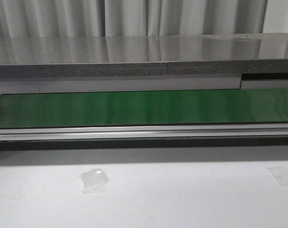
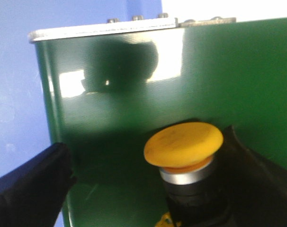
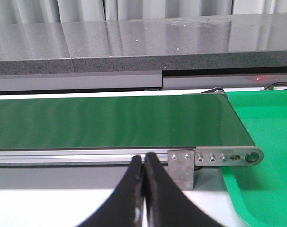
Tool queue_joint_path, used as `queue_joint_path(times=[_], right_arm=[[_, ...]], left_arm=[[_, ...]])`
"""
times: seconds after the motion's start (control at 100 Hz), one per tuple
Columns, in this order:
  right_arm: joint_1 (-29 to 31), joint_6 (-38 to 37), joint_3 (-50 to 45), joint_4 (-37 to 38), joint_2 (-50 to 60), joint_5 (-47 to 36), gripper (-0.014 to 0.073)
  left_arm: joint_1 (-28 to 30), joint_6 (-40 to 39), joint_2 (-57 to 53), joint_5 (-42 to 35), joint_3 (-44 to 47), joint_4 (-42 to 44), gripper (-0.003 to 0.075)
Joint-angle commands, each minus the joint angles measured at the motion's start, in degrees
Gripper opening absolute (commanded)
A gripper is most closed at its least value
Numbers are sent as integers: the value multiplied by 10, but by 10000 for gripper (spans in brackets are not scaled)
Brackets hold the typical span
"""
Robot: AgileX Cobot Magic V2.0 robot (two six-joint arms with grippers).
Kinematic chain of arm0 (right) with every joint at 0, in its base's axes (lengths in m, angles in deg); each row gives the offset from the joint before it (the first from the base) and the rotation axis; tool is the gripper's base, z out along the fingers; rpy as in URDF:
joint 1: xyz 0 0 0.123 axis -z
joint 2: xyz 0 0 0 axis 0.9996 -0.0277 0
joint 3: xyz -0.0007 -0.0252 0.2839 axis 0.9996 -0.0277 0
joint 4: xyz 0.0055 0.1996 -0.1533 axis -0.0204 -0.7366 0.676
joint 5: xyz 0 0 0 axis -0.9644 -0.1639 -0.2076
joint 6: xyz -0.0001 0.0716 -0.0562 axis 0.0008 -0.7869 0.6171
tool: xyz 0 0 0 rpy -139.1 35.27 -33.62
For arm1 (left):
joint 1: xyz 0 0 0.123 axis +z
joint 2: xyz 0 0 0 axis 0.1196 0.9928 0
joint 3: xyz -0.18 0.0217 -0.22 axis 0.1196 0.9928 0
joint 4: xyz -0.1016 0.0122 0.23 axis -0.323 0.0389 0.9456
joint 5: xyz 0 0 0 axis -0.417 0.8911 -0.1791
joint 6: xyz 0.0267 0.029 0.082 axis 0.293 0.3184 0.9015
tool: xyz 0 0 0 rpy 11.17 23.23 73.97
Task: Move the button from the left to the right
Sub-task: 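Lift the button with the left gripper and place it on the belt, then open the left gripper, release the button, and raise the left arm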
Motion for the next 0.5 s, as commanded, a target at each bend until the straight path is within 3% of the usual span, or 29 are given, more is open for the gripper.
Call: queue_joint_path(times=[0.0,0.19,0.49], right_arm=[[0,0,8,7,11,-50,-68],[0,0,8,7,11,-50,-68],[0,0,8,7,11,-50,-68]], left_arm=[[-4,13,-44,-9,-17,-28,615],[-4,56,-71,8,-19,-103,615],[-4,56,-130,-8,-19,-109,609]])
